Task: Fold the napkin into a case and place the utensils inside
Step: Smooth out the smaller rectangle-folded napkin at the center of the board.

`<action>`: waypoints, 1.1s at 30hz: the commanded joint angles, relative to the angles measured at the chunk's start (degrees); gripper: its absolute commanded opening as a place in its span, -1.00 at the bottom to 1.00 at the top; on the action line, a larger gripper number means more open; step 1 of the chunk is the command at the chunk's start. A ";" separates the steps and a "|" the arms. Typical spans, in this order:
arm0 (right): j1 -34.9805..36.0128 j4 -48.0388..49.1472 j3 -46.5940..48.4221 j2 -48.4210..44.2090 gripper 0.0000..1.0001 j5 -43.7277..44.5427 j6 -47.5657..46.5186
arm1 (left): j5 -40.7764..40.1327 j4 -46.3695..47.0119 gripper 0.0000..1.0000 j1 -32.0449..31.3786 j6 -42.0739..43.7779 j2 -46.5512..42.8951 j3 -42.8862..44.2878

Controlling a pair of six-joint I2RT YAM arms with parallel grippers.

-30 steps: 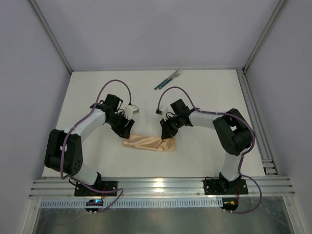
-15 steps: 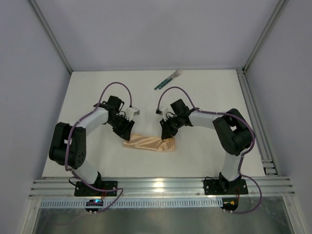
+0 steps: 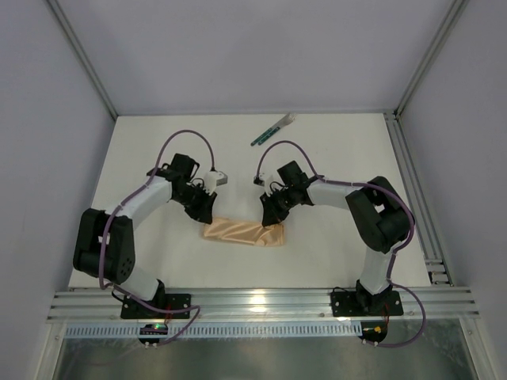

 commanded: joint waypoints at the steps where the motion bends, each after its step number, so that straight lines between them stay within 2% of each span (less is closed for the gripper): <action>1: 0.21 1.65 -1.26 -0.24 -0.69 2.89 0.42 | 4.85 -0.79 -0.89 -0.58 1.71 -1.52 -0.65; 3: 0.29 1.74 -1.43 -0.33 -0.70 2.98 0.68 | 4.77 -1.75 -0.99 -1.37 2.68 -0.29 -0.56; 10: 0.21 2.97 -1.78 -0.24 -0.70 2.63 1.74 | 3.89 -0.88 -1.00 -5.32 4.00 3.58 0.58; 14: 0.29 3.32 -1.87 0.03 -0.70 2.63 1.83 | 0.21 1.13 -1.00 -6.82 2.77 5.34 1.72; 15: 0.29 3.24 -1.96 0.11 -0.70 2.71 1.83 | -3.89 2.27 -1.00 -6.73 1.98 5.34 1.46; 17: 0.29 3.06 -1.96 0.11 -0.70 2.89 1.65 | -6.30 5.44 -1.00 -5.43 0.14 5.43 0.85; 25: 0.29 2.97 -1.87 0.64 -0.76 2.45 1.91 | -10.78 7.03 -0.95 0.82 -2.51 6.66 0.67; 28: 0.29 3.58 -2.40 0.29 -0.76 2.19 2.62 | -12.54 7.38 -0.83 1.09 -2.42 6.22 0.14; 29: 0.29 3.76 -2.49 0.38 -0.77 2.10 2.97 | -13.33 7.64 -0.69 1.09 -2.59 5.96 -0.12; 31: 0.29 4.29 -2.57 0.55 -0.76 2.10 3.84 | -14.74 8.52 -0.52 1.09 -2.94 5.34 -0.38; 32: 0.29 4.55 -2.57 0.81 -0.77 2.10 4.28 | -15.70 8.96 -0.33 1.09 -3.12 4.30 -0.56; 33: 0.29 4.64 -2.49 0.90 -0.78 2.01 4.64 | -16.06 9.40 -0.26 1.09 -3.38 3.68 -0.56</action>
